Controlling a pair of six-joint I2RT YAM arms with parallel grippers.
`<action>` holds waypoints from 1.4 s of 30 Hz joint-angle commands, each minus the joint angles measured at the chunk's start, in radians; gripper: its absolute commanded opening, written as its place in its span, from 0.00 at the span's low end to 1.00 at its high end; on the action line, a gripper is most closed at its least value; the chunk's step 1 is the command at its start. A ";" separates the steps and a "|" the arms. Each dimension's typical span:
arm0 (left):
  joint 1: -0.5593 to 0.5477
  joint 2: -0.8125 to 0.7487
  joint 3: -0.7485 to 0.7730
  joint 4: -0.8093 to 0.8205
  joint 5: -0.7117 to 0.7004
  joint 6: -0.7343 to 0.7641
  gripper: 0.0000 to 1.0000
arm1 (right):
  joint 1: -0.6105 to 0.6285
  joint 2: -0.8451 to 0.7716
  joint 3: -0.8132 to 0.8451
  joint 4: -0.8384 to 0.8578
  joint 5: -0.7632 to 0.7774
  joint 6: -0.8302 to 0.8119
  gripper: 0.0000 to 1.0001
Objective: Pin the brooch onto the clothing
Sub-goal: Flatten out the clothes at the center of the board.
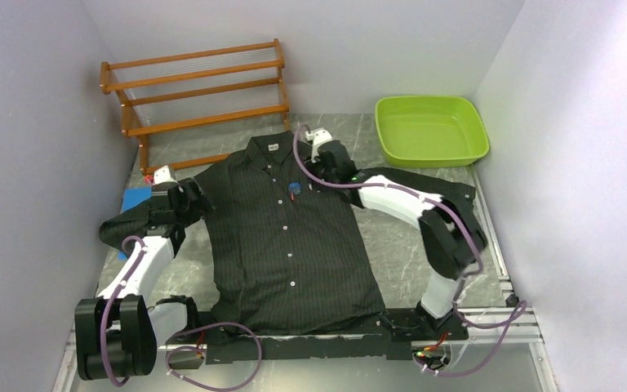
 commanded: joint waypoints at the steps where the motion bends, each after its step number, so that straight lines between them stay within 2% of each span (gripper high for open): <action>1: 0.004 -0.026 -0.042 0.046 0.015 0.015 0.96 | 0.008 0.162 0.159 -0.087 -0.061 -0.016 0.22; 3: 0.005 -0.029 -0.055 0.058 0.018 0.016 0.96 | 0.013 0.244 0.218 -0.114 -0.077 -0.002 0.05; 4: 0.004 -0.030 -0.053 0.053 0.021 0.019 0.96 | 0.016 0.269 0.238 -0.121 -0.082 0.002 0.00; 10: 0.004 -0.034 -0.054 0.053 0.038 0.026 0.96 | 0.033 0.365 0.311 -0.152 -0.041 0.000 0.00; 19: 0.004 -0.027 -0.049 0.047 0.042 0.029 0.96 | 0.036 0.369 0.322 -0.189 0.257 0.000 0.00; 23: 0.005 -0.025 -0.048 0.046 0.044 0.031 0.96 | 0.021 0.364 0.348 -0.195 0.327 -0.014 0.00; 34: 0.004 -0.018 -0.043 0.041 0.051 0.035 0.96 | -0.064 0.457 0.520 -0.237 0.272 -0.036 0.00; 42: 0.004 -0.009 -0.037 0.039 0.058 0.042 0.96 | -0.131 0.578 0.593 -0.281 0.137 -0.006 0.00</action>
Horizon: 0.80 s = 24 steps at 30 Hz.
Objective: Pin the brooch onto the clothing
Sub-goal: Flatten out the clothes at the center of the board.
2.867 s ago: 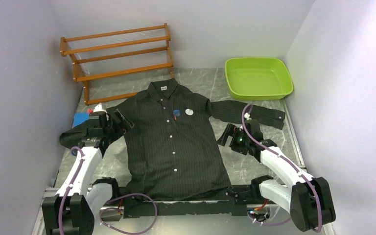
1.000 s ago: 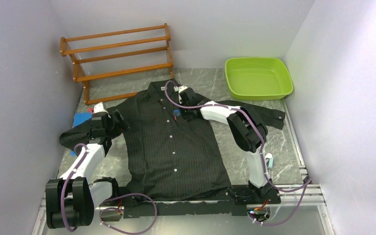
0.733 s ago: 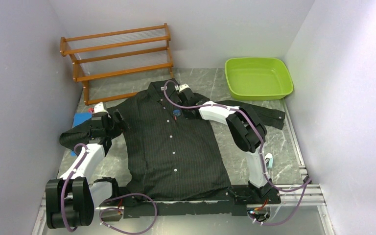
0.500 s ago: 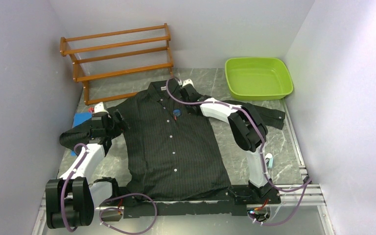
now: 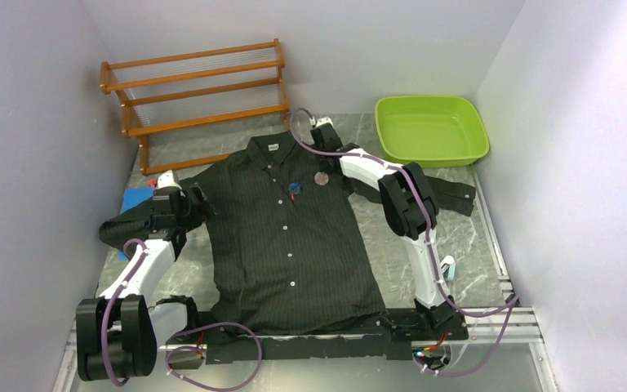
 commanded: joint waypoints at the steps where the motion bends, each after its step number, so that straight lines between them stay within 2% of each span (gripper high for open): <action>1: 0.003 0.000 0.017 0.022 0.023 0.020 0.96 | -0.038 0.068 0.067 -0.056 -0.090 0.016 0.00; 6: -0.001 0.000 0.019 0.037 0.105 0.033 0.96 | -0.079 0.156 0.171 -0.099 -0.118 0.016 0.00; 11: -0.046 0.030 0.096 -0.037 0.171 0.000 0.96 | -0.100 0.235 0.306 -0.143 -0.135 0.001 0.00; 16: -0.198 0.087 0.196 -0.116 0.160 0.000 0.96 | -0.128 0.250 0.335 -0.148 -0.171 0.002 0.00; 20: -0.292 0.137 0.222 -0.138 0.149 -0.014 0.96 | -0.135 0.181 0.253 -0.116 -0.241 -0.022 0.02; 21: -0.302 0.148 0.217 -0.131 0.153 -0.024 0.96 | -0.134 0.149 0.213 -0.085 -0.271 -0.025 0.05; 22: -0.310 0.156 0.210 -0.121 0.159 -0.034 0.96 | -0.135 0.096 0.163 -0.055 -0.301 -0.027 0.14; 24: -0.328 0.170 0.200 -0.106 0.181 -0.051 0.96 | -0.133 0.011 0.069 0.003 -0.356 -0.021 0.37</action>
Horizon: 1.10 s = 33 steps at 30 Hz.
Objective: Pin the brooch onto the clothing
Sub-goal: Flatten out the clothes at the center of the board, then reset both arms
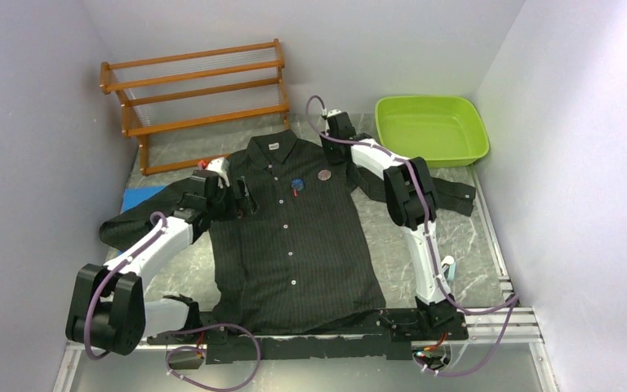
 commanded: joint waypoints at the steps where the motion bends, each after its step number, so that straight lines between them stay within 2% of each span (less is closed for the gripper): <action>1: -0.037 0.036 0.000 -0.001 0.039 -0.042 0.96 | -0.009 -0.199 -0.206 0.078 -0.136 -0.014 0.48; 3: -0.054 0.050 0.002 -0.018 0.037 -0.047 0.96 | -0.009 -0.289 -0.295 0.127 -0.154 0.004 0.63; 5: -0.059 0.056 0.002 -0.040 0.023 -0.060 0.96 | -0.010 -0.368 -0.379 0.165 -0.158 0.015 0.69; 11: -0.055 0.071 -0.005 -0.139 -0.096 -0.174 0.96 | -0.011 -0.521 -0.554 0.171 -0.167 0.068 0.71; 15: -0.030 0.080 -0.010 -0.187 -0.108 -0.233 0.96 | -0.009 -0.606 -0.691 0.181 -0.234 0.121 0.71; 19: 0.014 0.082 -0.037 -0.203 -0.071 -0.256 0.96 | -0.010 -0.708 -0.844 0.204 -0.302 0.179 0.71; 23: 0.110 0.084 -0.088 -0.199 0.023 -0.297 0.96 | -0.007 -0.789 -1.001 0.223 -0.379 0.230 0.71; 27: 0.158 0.084 -0.102 -0.253 -0.005 -0.316 0.96 | -0.008 -0.843 -1.118 0.209 -0.360 0.278 0.71; 33: 0.174 0.026 -0.089 -0.304 -0.060 -0.305 0.96 | -0.013 -0.953 -1.239 0.189 -0.288 0.295 0.73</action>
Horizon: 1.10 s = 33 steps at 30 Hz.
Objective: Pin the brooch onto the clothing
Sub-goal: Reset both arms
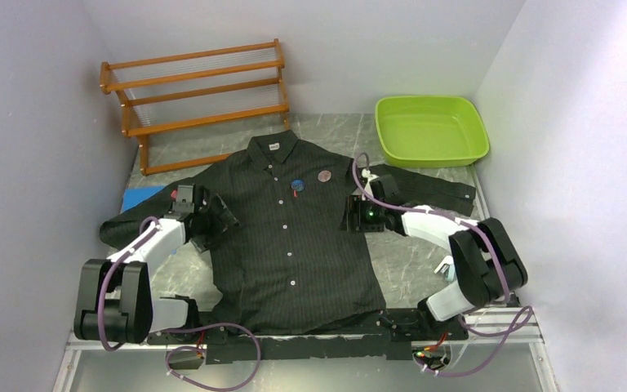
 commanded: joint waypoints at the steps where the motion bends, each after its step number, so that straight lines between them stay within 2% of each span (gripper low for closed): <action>1: 0.014 -0.069 -0.021 -0.095 -0.060 0.005 0.96 | -0.012 -0.114 -0.069 0.005 0.044 0.025 0.75; 6: 0.039 -0.237 -0.066 -0.003 -0.029 0.022 0.96 | -0.107 -0.296 -0.125 0.055 0.004 0.030 0.86; 10: 0.067 -0.381 -0.087 0.041 -0.094 0.059 0.96 | -0.194 -0.462 -0.192 0.093 0.069 0.036 0.98; 16: 0.069 -0.552 -0.140 0.120 -0.311 0.127 0.96 | -0.227 -0.682 -0.331 0.234 0.251 -0.016 1.00; 20: 0.069 -0.611 -0.205 0.234 -0.451 0.188 0.96 | -0.230 -0.797 -0.408 0.299 0.459 -0.031 1.00; 23: 0.070 -0.609 -0.242 0.323 -0.545 0.248 0.96 | -0.230 -0.874 -0.498 0.429 0.551 -0.071 1.00; 26: 0.070 -0.573 -0.274 0.417 -0.602 0.310 0.96 | -0.231 -0.914 -0.588 0.565 0.573 -0.128 0.99; 29: 0.070 -0.496 -0.324 0.546 -0.599 0.394 0.96 | -0.231 -0.902 -0.598 0.611 0.610 -0.134 0.99; 33: 0.070 -0.350 -0.413 0.807 -0.568 0.474 0.96 | -0.231 -0.823 -0.633 0.749 0.609 -0.272 0.99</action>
